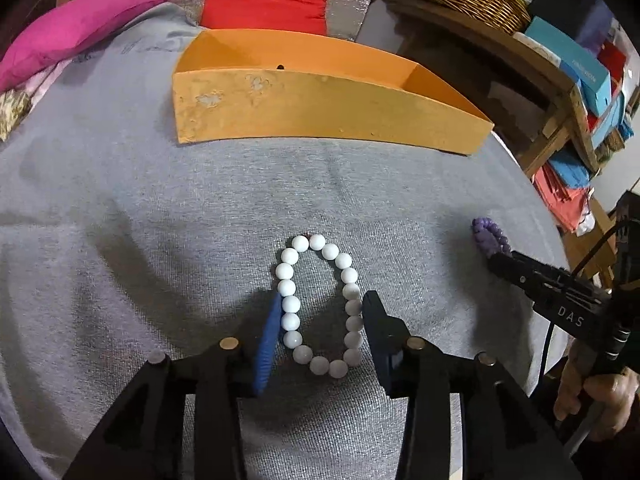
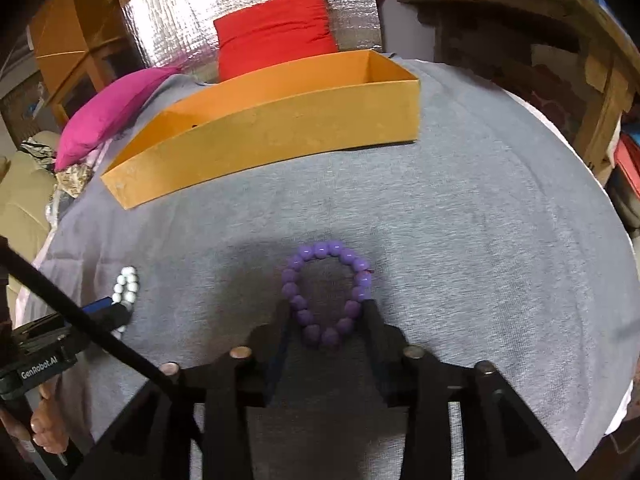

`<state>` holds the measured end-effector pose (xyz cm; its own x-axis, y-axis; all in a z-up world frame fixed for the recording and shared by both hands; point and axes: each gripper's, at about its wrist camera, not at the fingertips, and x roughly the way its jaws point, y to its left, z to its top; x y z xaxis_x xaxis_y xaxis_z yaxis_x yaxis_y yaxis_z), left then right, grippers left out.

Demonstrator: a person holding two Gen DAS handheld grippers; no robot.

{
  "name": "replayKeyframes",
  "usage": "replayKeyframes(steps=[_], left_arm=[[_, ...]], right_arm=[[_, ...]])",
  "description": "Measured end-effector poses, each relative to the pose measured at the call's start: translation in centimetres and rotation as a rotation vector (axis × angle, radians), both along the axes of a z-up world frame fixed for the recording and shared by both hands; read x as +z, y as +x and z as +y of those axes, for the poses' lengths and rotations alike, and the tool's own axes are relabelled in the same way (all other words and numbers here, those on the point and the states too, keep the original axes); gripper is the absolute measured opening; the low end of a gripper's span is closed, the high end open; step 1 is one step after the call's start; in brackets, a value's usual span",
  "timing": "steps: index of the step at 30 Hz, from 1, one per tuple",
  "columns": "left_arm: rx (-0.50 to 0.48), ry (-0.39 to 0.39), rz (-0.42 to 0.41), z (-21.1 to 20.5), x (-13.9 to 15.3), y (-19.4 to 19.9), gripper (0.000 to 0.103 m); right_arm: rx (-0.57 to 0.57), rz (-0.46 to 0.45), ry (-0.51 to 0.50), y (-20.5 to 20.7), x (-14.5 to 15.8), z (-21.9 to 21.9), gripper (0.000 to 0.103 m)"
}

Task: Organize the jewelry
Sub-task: 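Lift the white and purple bracelets off the table toward the orange box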

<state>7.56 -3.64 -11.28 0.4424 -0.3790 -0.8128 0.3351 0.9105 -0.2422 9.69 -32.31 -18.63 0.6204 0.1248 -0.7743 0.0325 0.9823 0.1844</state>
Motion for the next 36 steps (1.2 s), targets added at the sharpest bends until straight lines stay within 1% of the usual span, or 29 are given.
replayKeyframes(steps=[2, 3, 4, 5, 6, 7, 8, 9, 12, 15, 17, 25, 31, 36], left_arm=[[-0.005, 0.010, -0.012, -0.2, 0.0, -0.1, 0.041], [-0.005, 0.009, -0.014, -0.1, 0.0, -0.2, 0.038], [-0.008, 0.009, -0.017, -0.2, 0.1, -0.2, 0.028], [-0.012, 0.009, -0.019, -0.4, 0.1, -0.1, 0.018], [-0.016, 0.008, -0.020, -0.3, 0.1, -0.2, 0.016], [-0.018, 0.010, -0.024, -0.3, 0.2, -0.3, 0.015], [-0.020, 0.014, -0.030, -0.3, 0.2, -0.4, 0.009], [-0.024, 0.014, -0.035, -0.3, 0.3, -0.4, 0.010], [-0.023, 0.007, -0.058, -0.1, 0.7, -0.6, 0.010], [-0.009, -0.021, -0.049, 0.5, 0.7, -0.4, 0.010], [-0.005, -0.021, -0.063, 0.8, 0.9, -0.5, 0.010], [0.000, -0.044, -0.071, 1.3, 1.3, -0.6, 0.010], [0.015, -0.064, -0.093, 1.5, 2.0, -0.7, 0.010], [0.009, -0.082, -0.117, 1.4, 2.9, -1.0, 0.010]], right_arm=[[0.008, -0.001, -0.028, 0.0, -0.1, 0.4, 0.042], [0.013, -0.004, -0.044, 0.1, -0.1, 0.6, 0.041], [0.017, -0.008, -0.060, 0.0, -0.1, 0.8, 0.038], [0.013, -0.013, -0.075, 0.0, -0.2, 1.0, 0.026], [0.012, -0.014, -0.082, 0.0, -0.2, 1.0, 0.023], [0.007, -0.016, -0.074, 0.0, -0.2, 0.8, 0.023], [0.001, -0.019, -0.062, -0.1, -0.1, 0.8, 0.021], [-0.003, -0.023, -0.054, -0.1, 0.0, 0.6, 0.010], [-0.011, -0.032, -0.020, -0.1, 0.3, 0.1, 0.010], [-0.016, -0.030, 0.012, -0.2, 0.3, -0.6, 0.010], [-0.023, -0.038, 0.045, -0.3, 0.5, -0.9, 0.010], [-0.034, -0.075, 0.103, -0.7, 1.3, -1.5, 0.010], [-0.044, -0.141, 0.137, -1.5, 2.6, -2.0, 0.010], [-0.033, -0.196, 0.144, -2.1, 3.8, -1.9, 0.010]])
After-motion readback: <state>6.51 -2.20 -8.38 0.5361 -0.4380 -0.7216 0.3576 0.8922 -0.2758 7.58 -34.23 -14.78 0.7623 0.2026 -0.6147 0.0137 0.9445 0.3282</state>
